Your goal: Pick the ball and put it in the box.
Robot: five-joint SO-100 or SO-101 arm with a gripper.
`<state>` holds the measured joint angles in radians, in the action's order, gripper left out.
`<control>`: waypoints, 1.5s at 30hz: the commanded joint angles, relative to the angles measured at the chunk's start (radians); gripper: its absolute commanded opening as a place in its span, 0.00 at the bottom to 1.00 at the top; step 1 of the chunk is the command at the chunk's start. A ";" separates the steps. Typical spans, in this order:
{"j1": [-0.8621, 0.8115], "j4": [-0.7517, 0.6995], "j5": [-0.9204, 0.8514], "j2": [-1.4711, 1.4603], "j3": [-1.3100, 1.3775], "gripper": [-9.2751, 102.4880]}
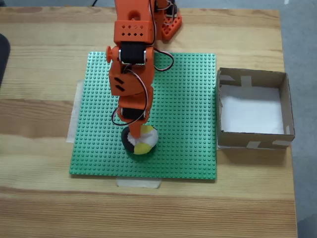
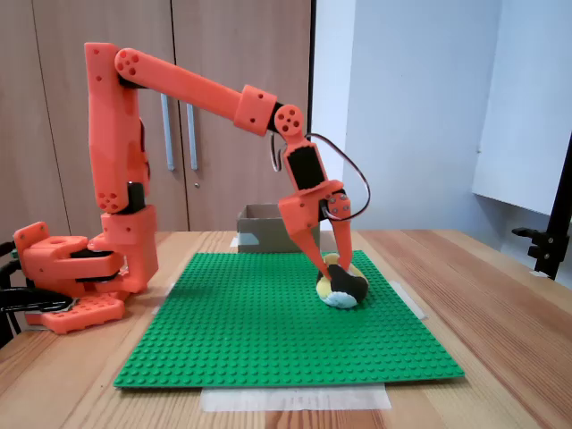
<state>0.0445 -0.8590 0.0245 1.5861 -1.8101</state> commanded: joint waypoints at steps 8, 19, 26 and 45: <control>-0.003 -0.032 -0.038 0.121 0.066 0.08; 0.032 -0.216 -0.032 0.166 0.327 0.08; 0.107 -0.341 -0.025 0.166 0.546 0.08; 0.561 -0.436 -0.035 0.172 0.716 0.08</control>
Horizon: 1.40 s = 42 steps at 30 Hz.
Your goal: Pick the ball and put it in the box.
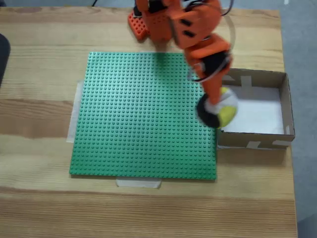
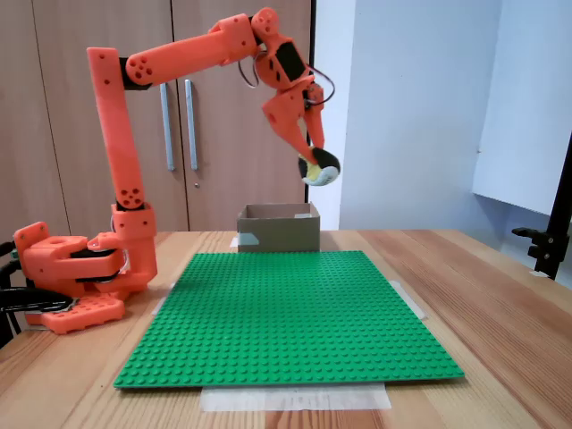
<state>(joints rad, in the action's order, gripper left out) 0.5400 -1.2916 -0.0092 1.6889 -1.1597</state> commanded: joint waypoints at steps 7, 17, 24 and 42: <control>0.215 0.018 0.006 0.069 0.041 0.08; 0.287 0.112 0.043 0.054 -0.118 0.08; 0.290 0.187 0.051 0.046 -0.216 0.08; 0.287 0.232 0.081 -0.058 -0.229 0.08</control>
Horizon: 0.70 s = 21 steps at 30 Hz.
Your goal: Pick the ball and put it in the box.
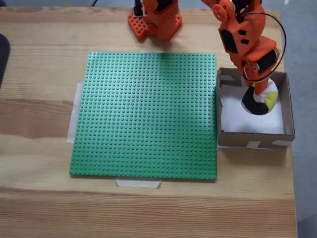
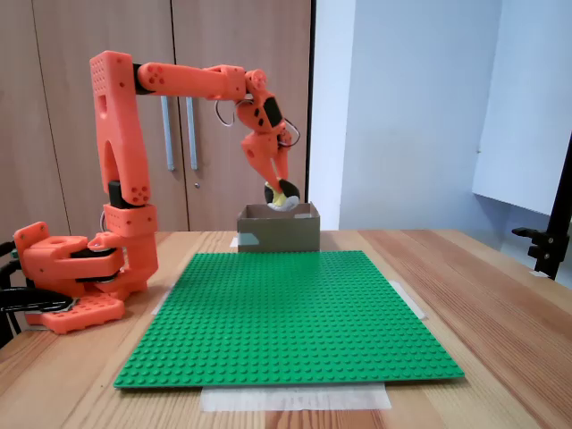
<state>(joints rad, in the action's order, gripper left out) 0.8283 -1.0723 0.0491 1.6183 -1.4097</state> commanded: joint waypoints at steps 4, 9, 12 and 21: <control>-0.003 0.012 0.023 0.002 0.021 0.08; -0.003 0.014 0.015 -0.005 0.020 0.08; 0.002 0.011 0.005 -0.006 0.020 0.10; 0.006 -0.009 0.005 -0.008 0.017 0.19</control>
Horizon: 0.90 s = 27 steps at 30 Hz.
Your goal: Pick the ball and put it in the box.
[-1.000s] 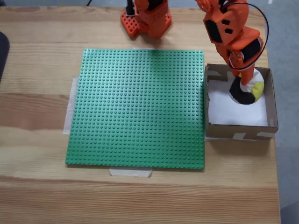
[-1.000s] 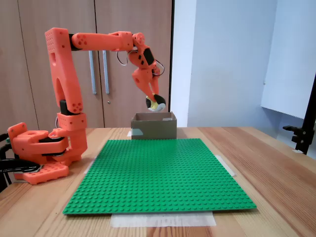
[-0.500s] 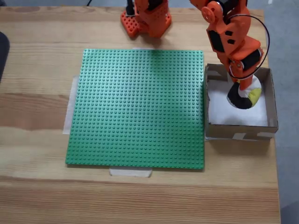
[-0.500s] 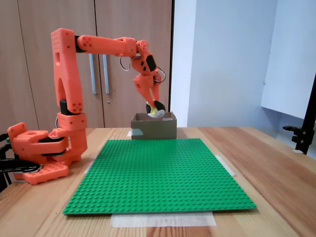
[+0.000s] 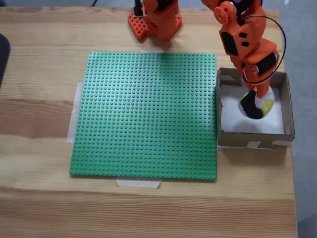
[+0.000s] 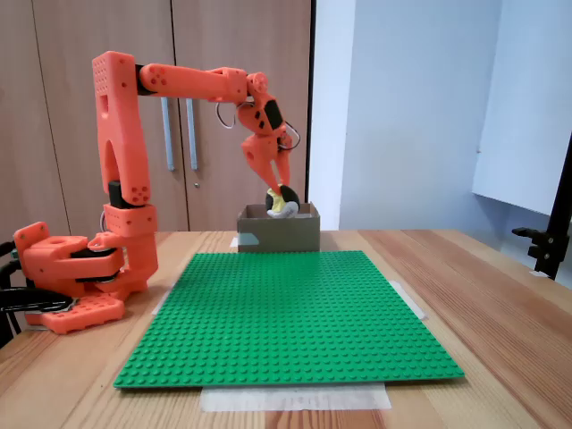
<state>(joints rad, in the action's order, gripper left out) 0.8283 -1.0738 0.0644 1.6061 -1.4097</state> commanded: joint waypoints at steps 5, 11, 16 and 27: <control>0.017 -0.015 0.000 0.006 0.018 0.20; 0.032 -0.020 0.015 0.018 0.018 0.22; 0.034 -0.043 0.018 0.028 0.037 0.21; 0.008 -0.071 0.006 0.104 0.037 0.17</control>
<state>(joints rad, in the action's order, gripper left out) 0.8514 -1.1382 0.0644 1.6091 -1.4082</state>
